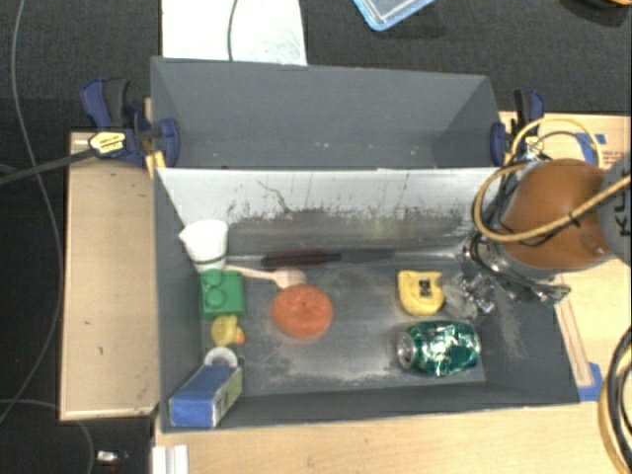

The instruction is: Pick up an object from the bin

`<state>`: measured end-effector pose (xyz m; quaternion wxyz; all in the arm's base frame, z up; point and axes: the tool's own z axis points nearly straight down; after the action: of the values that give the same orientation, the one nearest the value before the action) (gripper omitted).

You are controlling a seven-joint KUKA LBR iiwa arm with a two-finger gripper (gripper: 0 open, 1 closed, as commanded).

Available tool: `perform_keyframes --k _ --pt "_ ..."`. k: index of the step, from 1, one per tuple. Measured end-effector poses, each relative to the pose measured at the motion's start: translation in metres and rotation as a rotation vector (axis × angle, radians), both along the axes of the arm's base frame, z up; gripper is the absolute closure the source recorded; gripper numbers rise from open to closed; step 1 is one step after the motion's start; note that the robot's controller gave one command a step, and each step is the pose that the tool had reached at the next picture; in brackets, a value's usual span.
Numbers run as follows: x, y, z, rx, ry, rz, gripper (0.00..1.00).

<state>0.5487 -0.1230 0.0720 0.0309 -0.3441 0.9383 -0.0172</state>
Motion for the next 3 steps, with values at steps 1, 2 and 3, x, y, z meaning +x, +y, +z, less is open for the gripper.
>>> perform_keyframes --k 1,2,3 --pt "0.005 0.011 0.000 -0.010 -0.007 0.126 1.00" --pt "0.001 0.012 0.000 -0.019 -0.002 0.269 1.00" --pt "0.013 0.011 -0.001 -0.014 -0.012 0.201 1.00"
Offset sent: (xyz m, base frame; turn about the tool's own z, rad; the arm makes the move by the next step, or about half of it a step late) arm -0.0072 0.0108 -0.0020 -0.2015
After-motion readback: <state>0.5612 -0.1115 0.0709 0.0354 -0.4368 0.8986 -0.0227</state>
